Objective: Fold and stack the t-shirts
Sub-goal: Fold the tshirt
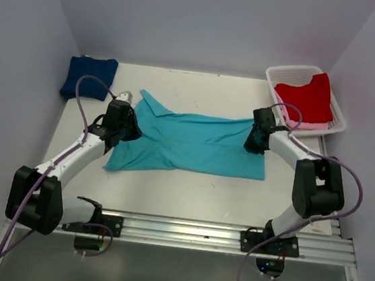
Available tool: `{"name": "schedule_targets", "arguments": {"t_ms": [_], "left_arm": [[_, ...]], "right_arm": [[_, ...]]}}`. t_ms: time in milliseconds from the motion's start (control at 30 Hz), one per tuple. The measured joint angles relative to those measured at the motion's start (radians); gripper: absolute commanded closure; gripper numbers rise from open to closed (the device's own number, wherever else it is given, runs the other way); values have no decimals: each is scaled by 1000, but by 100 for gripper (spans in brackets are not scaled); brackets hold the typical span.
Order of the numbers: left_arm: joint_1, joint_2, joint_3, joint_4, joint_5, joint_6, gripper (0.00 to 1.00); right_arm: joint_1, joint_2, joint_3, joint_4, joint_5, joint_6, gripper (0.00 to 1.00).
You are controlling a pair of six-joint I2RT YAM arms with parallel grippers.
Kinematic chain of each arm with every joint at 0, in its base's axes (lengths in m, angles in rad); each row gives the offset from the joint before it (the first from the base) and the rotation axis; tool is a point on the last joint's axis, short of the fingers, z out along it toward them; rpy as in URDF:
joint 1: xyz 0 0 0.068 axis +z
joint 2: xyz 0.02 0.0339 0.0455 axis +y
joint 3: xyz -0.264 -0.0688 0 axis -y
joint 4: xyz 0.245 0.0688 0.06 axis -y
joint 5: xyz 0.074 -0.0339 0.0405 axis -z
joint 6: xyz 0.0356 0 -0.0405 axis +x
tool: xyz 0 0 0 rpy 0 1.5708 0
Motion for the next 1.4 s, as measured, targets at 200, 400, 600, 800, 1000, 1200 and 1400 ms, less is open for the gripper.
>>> {"name": "schedule_targets", "arguments": {"t_ms": [200, 400, 600, 800, 1000, 1200, 1400], "left_arm": [[0, 192, 191, 16, -140, -4, 95], [1, 520, 382, 30, -113, -3, 99], [1, 684, 477, 19, -91, 2, 100], [1, 689, 477, 71, -43, 3, 100], [0, 666, 449, 95, -9, -1, 100], [-21, 489, 311, 75, -78, -7, 100], [-27, 328, 286, 57, -126, -6, 100]], "right_arm": [[13, -222, -81, 109, -90, -32, 100], [92, -242, -117, 172, -155, -54, 100], [158, -219, -220, 206, -206, -54, 100], [160, -216, -266, 220, -223, -53, 100], [160, -176, -227, 243, -278, -64, 100], [216, 58, 70, 254, -448, -101, 98], [282, 246, 335, 275, -593, -109, 100]]}}
